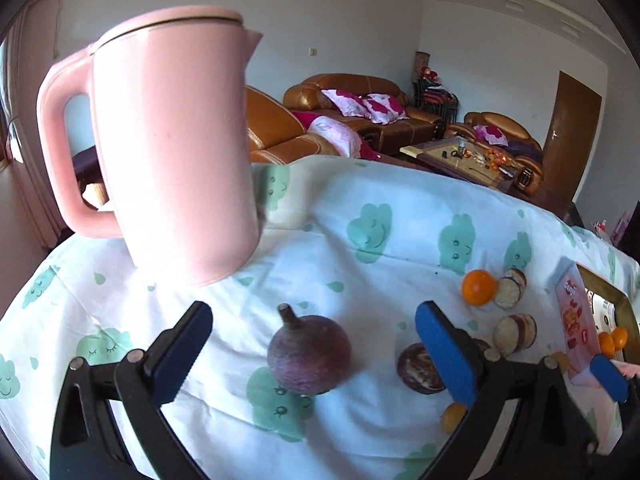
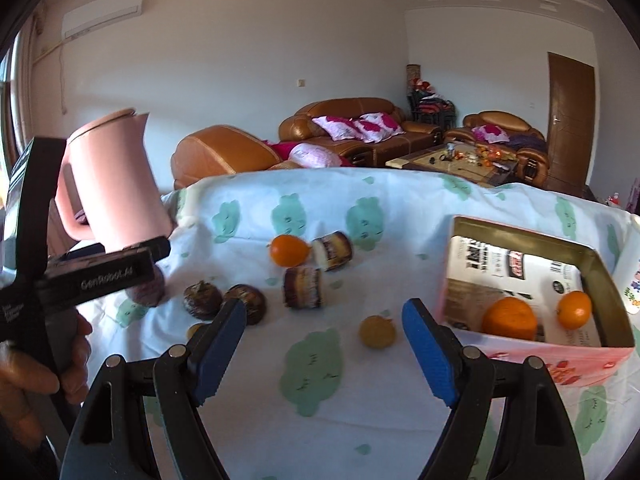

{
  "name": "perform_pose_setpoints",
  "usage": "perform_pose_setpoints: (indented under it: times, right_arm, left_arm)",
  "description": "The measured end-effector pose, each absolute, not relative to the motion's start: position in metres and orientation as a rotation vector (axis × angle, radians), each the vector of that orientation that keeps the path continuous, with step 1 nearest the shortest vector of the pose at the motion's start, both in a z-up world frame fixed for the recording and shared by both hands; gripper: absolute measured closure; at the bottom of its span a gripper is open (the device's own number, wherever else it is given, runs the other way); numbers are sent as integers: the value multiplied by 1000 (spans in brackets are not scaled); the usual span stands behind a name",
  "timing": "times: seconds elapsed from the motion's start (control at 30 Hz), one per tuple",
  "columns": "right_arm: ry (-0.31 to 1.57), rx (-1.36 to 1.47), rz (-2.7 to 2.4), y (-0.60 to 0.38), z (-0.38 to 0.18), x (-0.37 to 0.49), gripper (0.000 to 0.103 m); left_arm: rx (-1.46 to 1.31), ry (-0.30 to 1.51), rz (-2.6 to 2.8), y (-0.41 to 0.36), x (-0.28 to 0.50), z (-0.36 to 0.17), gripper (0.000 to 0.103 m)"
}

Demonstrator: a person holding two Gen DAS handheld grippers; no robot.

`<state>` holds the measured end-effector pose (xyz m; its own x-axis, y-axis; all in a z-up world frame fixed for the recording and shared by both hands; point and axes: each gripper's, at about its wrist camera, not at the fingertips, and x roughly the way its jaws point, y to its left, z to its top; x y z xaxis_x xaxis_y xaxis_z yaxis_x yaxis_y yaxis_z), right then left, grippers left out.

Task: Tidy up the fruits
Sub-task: 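Move the left gripper toward the purple round fruit, then grasp the purple fruit with the left gripper while the right grasps a small yellow fruit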

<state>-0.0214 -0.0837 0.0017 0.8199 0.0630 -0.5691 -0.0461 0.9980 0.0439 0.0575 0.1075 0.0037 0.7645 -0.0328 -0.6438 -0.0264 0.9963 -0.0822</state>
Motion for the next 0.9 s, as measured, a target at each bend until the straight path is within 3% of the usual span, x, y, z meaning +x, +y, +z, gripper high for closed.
perform_pose_setpoints:
  times: [0.33, 0.4, 0.47, 0.5, 0.57, 0.7, 0.9]
  right_arm:
    - [776, -85, 183, -16, -19, 9, 22]
    - [818, -103, 185, -9, -25, 16, 26]
    - [855, -118, 190, -5, -30, 20, 44]
    - [870, -117, 195, -5, -32, 22, 48]
    - [888, -97, 207, -7, -34, 23, 66]
    - [886, -69, 219, -12, -33, 22, 71]
    - [836, 5, 237, -27, -25, 15, 72]
  left_arm:
    - [-64, 837, 20, 112, 81, -22, 1]
    - [-54, 849, 24, 111, 84, -26, 3]
    - [-39, 865, 28, 111, 84, -29, 13]
    - [-39, 875, 18, 110, 86, -32, 16]
    - [-61, 899, -14, 111, 87, -36, 30]
    - [-61, 903, -72, 106, 85, -41, 50]
    - [-55, 844, -49, 101, 81, -35, 50]
